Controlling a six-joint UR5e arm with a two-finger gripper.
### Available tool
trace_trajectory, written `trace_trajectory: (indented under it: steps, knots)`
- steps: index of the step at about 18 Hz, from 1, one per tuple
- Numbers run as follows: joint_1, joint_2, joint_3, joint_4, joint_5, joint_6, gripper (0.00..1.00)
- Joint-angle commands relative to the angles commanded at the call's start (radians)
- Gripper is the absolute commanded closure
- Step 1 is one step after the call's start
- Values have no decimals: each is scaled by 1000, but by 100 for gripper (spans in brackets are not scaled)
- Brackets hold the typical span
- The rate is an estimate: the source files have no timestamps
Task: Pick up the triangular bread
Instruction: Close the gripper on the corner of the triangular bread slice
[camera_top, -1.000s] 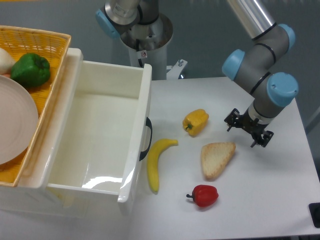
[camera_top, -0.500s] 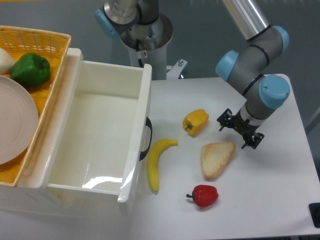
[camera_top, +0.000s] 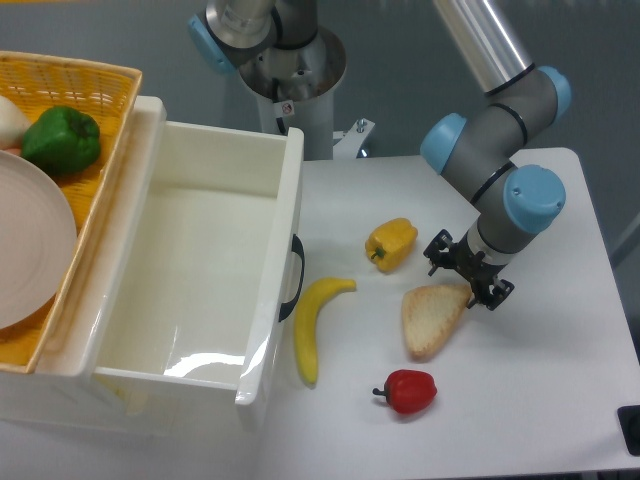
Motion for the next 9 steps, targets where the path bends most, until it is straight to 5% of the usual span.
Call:
trace_trajectory:
  steps: [2, 9]
  knots:
    - [0, 2, 6, 0, 2, 0, 100]
    - [12, 14, 75, -46, 75, -2, 100]
